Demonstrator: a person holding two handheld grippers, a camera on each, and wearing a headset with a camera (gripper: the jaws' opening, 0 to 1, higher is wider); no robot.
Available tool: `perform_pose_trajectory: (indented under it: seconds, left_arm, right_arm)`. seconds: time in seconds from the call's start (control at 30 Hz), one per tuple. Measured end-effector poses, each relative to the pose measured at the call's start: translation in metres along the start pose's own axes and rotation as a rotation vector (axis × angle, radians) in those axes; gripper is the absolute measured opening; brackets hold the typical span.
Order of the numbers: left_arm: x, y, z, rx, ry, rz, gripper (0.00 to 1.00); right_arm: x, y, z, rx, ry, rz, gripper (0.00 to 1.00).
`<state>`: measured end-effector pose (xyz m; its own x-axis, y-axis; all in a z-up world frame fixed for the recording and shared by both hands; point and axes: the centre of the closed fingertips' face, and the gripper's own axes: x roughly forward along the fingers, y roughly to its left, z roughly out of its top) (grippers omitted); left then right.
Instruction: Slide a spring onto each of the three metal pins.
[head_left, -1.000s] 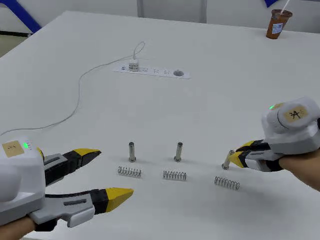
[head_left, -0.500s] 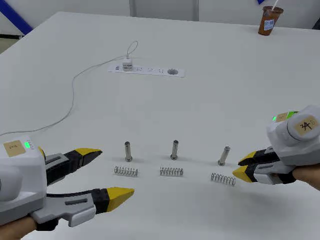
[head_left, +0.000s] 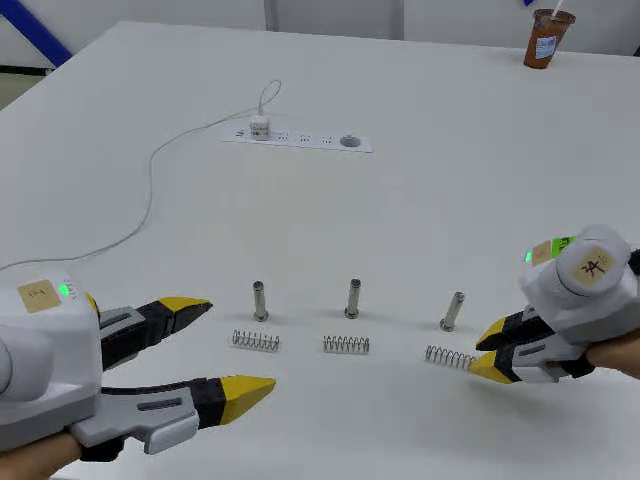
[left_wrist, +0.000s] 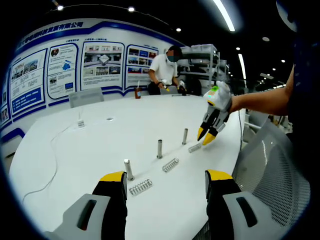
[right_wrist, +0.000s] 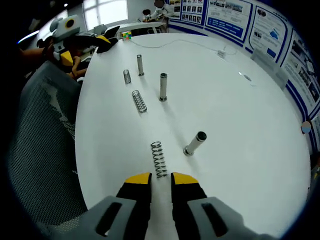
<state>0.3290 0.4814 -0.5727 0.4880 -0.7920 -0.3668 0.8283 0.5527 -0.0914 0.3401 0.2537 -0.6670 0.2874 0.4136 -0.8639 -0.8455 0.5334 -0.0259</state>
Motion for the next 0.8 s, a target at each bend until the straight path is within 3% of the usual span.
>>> perform_pose_trajectory:
  seconds: [0.27, 0.8]
  left_arm:
    - [-0.002, 0.0, -0.001, -0.002, 0.006, 0.012, 0.64]
    - [-0.002, -0.005, -0.004, -0.004, 0.019, 0.01, 0.63]
  right_arm:
    - [0.007, 0.003, -0.003, -0.075, 0.048, 0.039, 0.15]
    - [0.015, 0.004, -0.008, -0.099, 0.067, 0.07, 0.12]
